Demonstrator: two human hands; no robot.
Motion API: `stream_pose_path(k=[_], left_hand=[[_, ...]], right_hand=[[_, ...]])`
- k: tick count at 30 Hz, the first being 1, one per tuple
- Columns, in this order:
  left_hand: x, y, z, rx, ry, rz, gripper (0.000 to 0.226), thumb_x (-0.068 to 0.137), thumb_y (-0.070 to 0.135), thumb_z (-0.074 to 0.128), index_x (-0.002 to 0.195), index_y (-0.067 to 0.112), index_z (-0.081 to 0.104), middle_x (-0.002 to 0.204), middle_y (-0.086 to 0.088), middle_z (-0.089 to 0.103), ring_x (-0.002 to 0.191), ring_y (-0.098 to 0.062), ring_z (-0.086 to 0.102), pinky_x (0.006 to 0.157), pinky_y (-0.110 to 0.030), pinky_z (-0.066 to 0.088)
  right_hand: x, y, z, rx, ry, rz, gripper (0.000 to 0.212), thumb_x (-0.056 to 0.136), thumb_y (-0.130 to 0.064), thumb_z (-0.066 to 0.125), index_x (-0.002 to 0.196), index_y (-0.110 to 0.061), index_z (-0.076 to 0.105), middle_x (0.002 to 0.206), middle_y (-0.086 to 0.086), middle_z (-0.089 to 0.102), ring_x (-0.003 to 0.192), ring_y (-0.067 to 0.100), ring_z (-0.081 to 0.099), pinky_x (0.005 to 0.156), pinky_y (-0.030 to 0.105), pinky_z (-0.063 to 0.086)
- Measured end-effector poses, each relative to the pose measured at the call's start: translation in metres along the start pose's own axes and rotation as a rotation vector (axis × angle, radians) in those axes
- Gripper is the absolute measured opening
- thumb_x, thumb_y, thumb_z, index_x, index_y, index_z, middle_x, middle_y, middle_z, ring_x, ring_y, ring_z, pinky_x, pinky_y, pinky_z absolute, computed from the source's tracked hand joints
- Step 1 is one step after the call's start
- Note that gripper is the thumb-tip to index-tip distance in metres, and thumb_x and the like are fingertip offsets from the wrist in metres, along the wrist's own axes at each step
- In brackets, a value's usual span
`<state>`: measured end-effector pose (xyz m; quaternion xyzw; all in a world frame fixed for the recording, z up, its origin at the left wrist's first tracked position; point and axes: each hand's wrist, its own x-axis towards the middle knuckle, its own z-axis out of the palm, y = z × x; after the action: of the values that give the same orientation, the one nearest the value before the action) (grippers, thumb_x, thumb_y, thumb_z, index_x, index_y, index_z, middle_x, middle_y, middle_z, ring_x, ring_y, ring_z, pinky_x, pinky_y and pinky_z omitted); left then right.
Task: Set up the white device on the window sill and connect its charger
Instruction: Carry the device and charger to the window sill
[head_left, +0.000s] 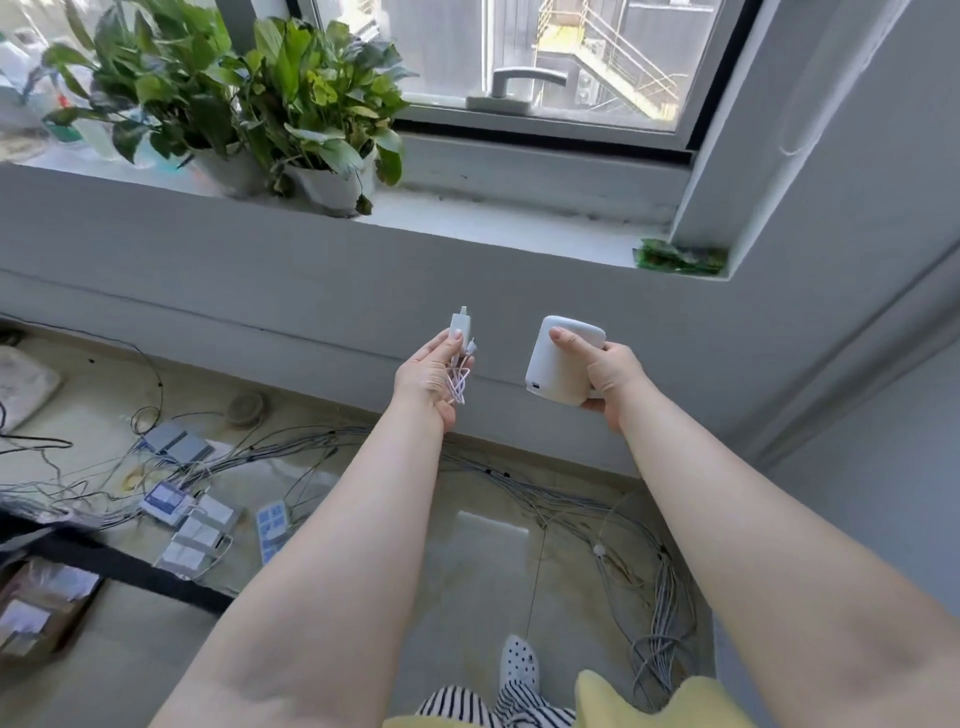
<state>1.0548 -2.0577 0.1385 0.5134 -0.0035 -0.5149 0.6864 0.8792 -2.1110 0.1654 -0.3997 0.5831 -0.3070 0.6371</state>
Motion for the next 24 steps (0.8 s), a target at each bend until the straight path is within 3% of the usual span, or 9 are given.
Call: stream_pose_path(k=[4,8,11,14,17,20,24], left_hand=[[0.027,0.01,0.02,-0.012,-0.007,-0.003,0.009,0.081,0.008,0.07,0.086,0.013,0.065,0.085,-0.012,0.068,0.049,-0.009,0.067,0.049,-0.015,0.052],[0.057,0.028,0.036,-0.012,-0.009,0.004,0.009,0.082,0.009,0.07,0.087,0.014,0.065,0.085,-0.011,0.068,0.047,-0.007,0.066,0.048,-0.015,0.052],[0.085,0.041,0.05,-0.023,-0.024,0.013,0.009,0.082,0.007,0.069,0.088,0.012,0.064,0.085,-0.012,0.067,0.048,-0.008,0.067,0.05,-0.016,0.053],[0.116,0.054,0.065,-0.018,-0.046,-0.001,0.009,0.082,0.006,0.069,0.088,0.011,0.063,0.085,-0.012,0.066,0.051,-0.009,0.068,0.052,-0.015,0.054],[0.149,0.067,0.082,0.022,-0.071,-0.016,0.011,0.082,0.007,0.069,0.09,0.012,0.063,0.087,-0.01,0.067,0.068,-0.014,0.065,0.057,-0.017,0.055],[0.184,0.084,0.099,0.027,-0.088,-0.03,0.012,0.083,0.004,0.068,0.087,0.012,0.061,0.083,-0.009,0.065,0.07,-0.016,0.061,0.065,-0.019,0.053],[0.23,0.109,0.115,0.041,-0.124,-0.072,0.012,0.084,0.002,0.066,0.088,0.012,0.059,0.081,-0.008,0.064,0.07,-0.014,0.061,0.058,-0.016,0.054]], right_hand=[[0.035,-0.023,0.011,-0.015,-0.021,-0.011,0.057,0.075,-0.039,0.076,0.121,-0.01,0.059,0.09,-0.002,0.061,0.077,0.013,0.06,0.061,0.031,0.054],[0.07,-0.04,0.022,-0.038,-0.023,-0.021,0.055,0.075,-0.04,0.076,0.119,-0.011,0.06,0.089,-0.002,0.062,0.077,0.014,0.06,0.083,0.041,0.055],[0.096,-0.054,0.03,-0.037,-0.021,-0.029,0.053,0.075,-0.04,0.076,0.117,-0.013,0.06,0.091,-0.003,0.062,0.08,0.014,0.061,0.088,0.043,0.054],[0.124,-0.069,0.039,-0.027,-0.008,-0.042,0.048,0.074,-0.04,0.077,0.112,-0.015,0.06,0.093,-0.003,0.063,0.082,0.015,0.062,0.088,0.042,0.055],[0.152,-0.083,0.05,0.0,0.009,-0.07,0.046,0.075,-0.038,0.077,0.111,-0.017,0.059,0.095,-0.003,0.064,0.086,0.016,0.063,0.079,0.036,0.056],[0.183,-0.099,0.066,0.049,0.047,-0.109,0.046,0.077,-0.034,0.075,0.116,-0.017,0.058,0.096,-0.003,0.064,0.083,0.013,0.062,0.07,0.031,0.054],[0.223,-0.113,0.087,0.076,0.112,-0.151,0.056,0.072,-0.033,0.079,0.122,-0.018,0.058,0.109,0.001,0.066,0.093,0.019,0.063,0.083,0.04,0.055]])
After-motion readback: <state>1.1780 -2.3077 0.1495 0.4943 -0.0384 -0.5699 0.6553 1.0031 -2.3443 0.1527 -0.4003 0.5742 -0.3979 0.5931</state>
